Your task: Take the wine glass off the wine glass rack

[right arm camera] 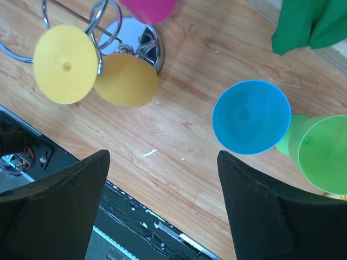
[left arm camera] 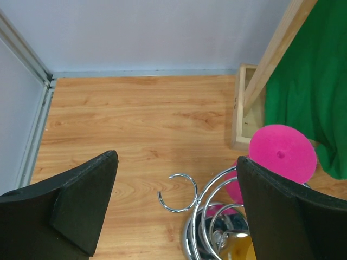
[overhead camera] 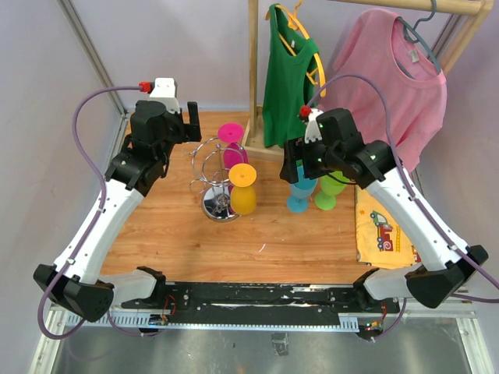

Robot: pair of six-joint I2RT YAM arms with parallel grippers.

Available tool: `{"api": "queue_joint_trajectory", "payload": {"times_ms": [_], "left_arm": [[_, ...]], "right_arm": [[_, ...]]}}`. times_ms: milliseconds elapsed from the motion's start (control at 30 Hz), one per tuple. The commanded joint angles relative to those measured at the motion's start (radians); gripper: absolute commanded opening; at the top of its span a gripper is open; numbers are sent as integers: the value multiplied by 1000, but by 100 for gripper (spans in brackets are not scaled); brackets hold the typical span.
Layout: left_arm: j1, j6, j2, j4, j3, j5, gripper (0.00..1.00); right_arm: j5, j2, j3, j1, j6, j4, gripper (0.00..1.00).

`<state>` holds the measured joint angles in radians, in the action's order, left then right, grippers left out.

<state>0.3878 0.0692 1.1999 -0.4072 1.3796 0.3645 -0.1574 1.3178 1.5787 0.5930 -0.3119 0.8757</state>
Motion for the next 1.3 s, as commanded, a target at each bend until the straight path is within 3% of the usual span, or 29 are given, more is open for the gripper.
{"api": "queue_joint_trajectory", "payload": {"times_ms": [0,167,367,567,700,933,1067,1267], "left_arm": [[-9,4,-18,21,8,-15,96],[-23,-12,12,33,37,-66,96],[-100,84,142,-20,162,-210,95],[-163,158,280,-53,259,-436,94],[-231,298,401,-98,332,-653,85],[-326,505,448,7,265,-959,72],[-359,620,450,88,213,-1083,65],[-364,663,477,85,191,-1207,59]], "right_arm": [[-23,3,-14,7,3,-28,82],[-39,-70,-10,8,-9,-41,84],[13,-223,-40,7,14,-37,95],[35,-334,-84,8,28,-3,98],[47,-400,-120,7,16,15,98],[74,-456,-144,8,13,63,98],[77,-468,-170,8,6,65,99],[95,-470,-202,7,8,71,98]]}}
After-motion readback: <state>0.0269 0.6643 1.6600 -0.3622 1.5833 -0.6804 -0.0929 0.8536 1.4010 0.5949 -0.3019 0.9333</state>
